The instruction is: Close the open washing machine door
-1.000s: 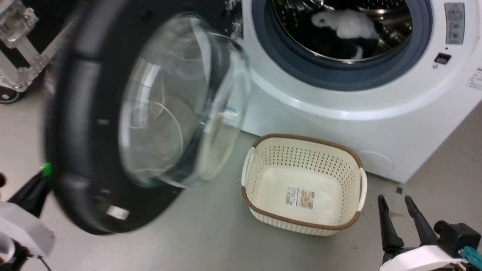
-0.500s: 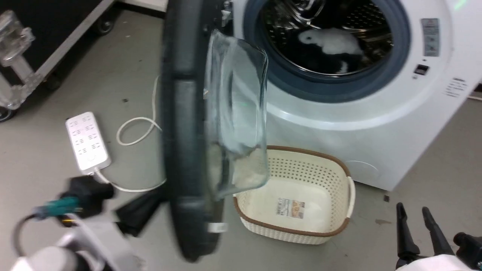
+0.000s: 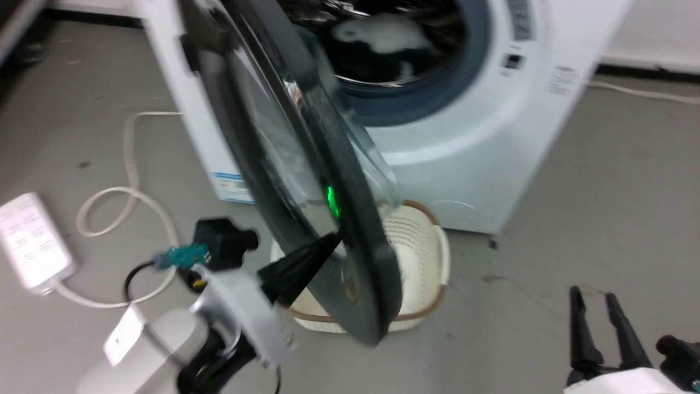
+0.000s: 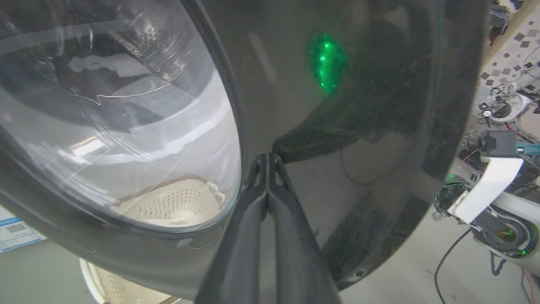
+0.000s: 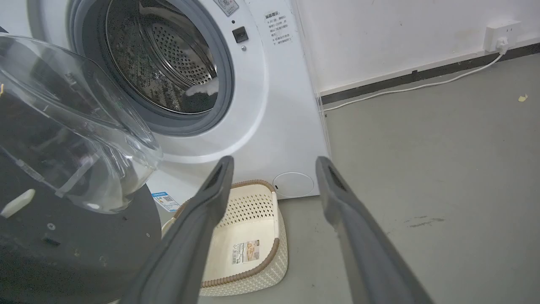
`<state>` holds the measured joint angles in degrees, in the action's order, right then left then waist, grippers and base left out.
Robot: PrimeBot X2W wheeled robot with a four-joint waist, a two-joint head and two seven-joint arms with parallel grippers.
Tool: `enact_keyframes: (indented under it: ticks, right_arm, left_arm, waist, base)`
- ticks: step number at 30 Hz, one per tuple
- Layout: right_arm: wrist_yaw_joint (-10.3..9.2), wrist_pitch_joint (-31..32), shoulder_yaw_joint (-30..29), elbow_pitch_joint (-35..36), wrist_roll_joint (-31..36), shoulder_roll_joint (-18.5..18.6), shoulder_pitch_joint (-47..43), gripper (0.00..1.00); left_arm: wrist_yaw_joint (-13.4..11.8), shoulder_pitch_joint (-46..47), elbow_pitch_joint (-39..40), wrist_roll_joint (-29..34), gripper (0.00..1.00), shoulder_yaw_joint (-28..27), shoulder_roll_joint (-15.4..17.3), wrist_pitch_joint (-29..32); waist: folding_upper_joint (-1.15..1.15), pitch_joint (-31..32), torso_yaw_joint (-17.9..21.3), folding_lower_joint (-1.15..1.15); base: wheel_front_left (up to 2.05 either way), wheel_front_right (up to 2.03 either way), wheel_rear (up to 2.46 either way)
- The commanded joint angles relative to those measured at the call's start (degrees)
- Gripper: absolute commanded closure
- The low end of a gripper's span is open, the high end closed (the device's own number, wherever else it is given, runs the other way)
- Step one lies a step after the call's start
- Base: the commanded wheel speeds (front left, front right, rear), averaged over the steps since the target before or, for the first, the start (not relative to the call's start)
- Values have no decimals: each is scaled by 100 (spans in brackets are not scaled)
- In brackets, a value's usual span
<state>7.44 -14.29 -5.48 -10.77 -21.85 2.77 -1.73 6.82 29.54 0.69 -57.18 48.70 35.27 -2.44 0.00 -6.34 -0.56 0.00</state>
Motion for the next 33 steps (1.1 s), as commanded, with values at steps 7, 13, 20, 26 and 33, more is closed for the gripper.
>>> enact_keyframes:
  ticks: [7,13,20,26,33]
  right_arm:
    - [5,-71,389,170,-271,10,284,0]
    - [5,-71,693,262,-453,10,451,0]
    - [5,-71,821,366,-686,10,507,0]
    - [5,-71,747,451,-772,10,441,0]
    - [5,-71,555,337,-602,10,410,0]
  left_arm:
    - [-92,831,-1105,-52,100,24,-628,-273]
    - [-418,1543,-1986,79,100,-222,-959,-352]
    - [-720,2442,-2803,132,100,-515,-1073,-235]
    - [-760,2937,-3188,114,100,-643,-1241,-250]
    - [-599,2844,-3446,-31,100,-666,-1497,-446]
  waist:
    - [0,-485,1169,0]
    - [0,-712,1720,0]
    - [0,-970,2132,0]
    - [0,-1067,2102,0]
    - [0,-675,1606,0]
  base:
    - [0,0,0]
    - [0,0,0]
    - [0,0,0]
    - [0,0,0]
    - [0,0,0]
